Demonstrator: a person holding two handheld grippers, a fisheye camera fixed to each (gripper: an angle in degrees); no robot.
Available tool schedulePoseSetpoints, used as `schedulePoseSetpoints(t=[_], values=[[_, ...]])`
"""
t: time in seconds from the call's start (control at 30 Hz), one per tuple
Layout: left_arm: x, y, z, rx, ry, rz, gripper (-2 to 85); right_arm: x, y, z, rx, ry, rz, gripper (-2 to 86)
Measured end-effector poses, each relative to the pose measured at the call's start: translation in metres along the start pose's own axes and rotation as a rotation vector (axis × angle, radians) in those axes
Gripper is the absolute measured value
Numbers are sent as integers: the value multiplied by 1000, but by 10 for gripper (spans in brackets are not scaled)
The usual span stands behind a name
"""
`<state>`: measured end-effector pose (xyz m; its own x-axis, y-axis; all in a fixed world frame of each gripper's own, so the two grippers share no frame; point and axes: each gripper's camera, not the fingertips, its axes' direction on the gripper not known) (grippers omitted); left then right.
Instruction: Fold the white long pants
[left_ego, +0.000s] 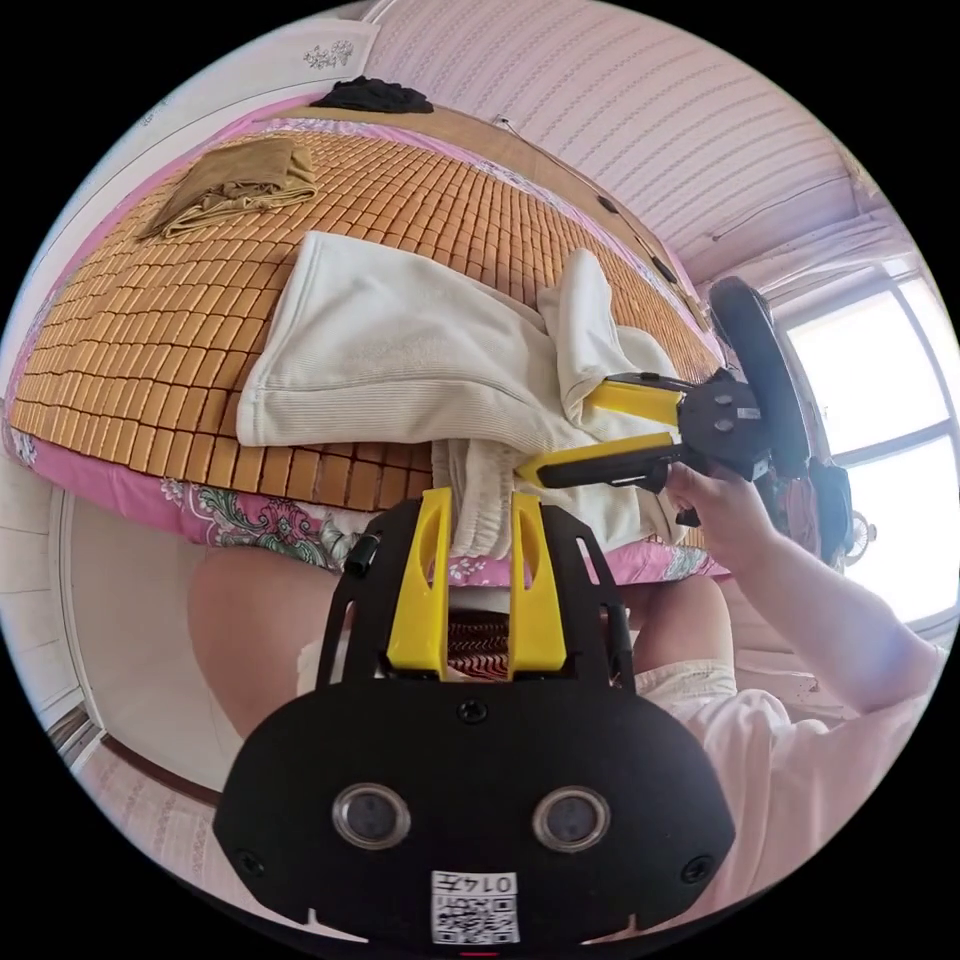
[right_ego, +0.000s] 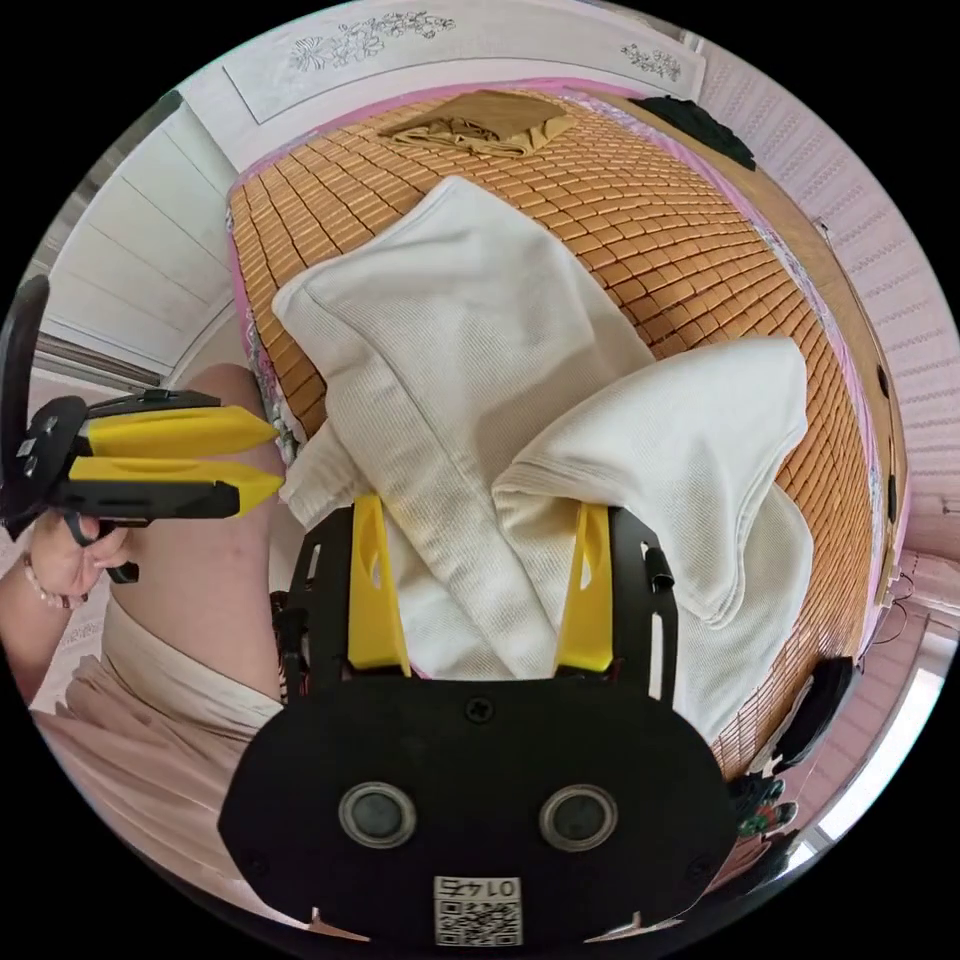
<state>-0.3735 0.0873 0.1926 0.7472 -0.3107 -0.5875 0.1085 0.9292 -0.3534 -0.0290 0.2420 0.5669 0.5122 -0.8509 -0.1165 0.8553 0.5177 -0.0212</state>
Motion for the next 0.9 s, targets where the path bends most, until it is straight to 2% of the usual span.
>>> schedulePoseSetpoints(t=[0.07, 0.13, 0.2, 0.27, 0.3, 0.43, 0.53, 0.6, 0.73, 0.77, 0.83, 0.9], values=[[6, -7, 8, -21, -28, 20, 96, 11, 1, 2, 20, -20, 33, 203], [13, -14, 16, -51, -45, 53, 103, 30, 15, -4, 92, -94, 65, 122], [17, -17, 17, -42, -57, 72, 104, 61, 40, -13, 170, -253, 104, 72], [20, -22, 16, -38, -53, 81, 103, 80, 66, -24, 265, -318, 130, 62], [21, -25, 14, -43, -52, 84, 103, 92, 87, -35, 342, -314, 150, 58], [25, -28, 2, 17, -11, 132, 86, 123, 140, -48, 427, -293, 206, 40], [29, -33, -6, 49, -50, 142, 103, 143, 198, -59, 567, -284, 318, 31], [30, -36, -10, 69, -43, 149, 107, 163, 271, -75, 750, -308, 451, 29], [31, -51, -8, 76, -35, 161, 118, 182, 413, -80, 978, -280, 712, 30], [32, -54, -6, 68, -40, 164, 122, 185, 455, -71, 974, -216, 805, 31], [32, -69, 8, 46, -100, 170, 131, 193, 507, -45, 836, -112, 997, 33], [28, -81, 23, -8, -160, 148, 133, 200, 549, 1, 543, 9, 1159, 36]])
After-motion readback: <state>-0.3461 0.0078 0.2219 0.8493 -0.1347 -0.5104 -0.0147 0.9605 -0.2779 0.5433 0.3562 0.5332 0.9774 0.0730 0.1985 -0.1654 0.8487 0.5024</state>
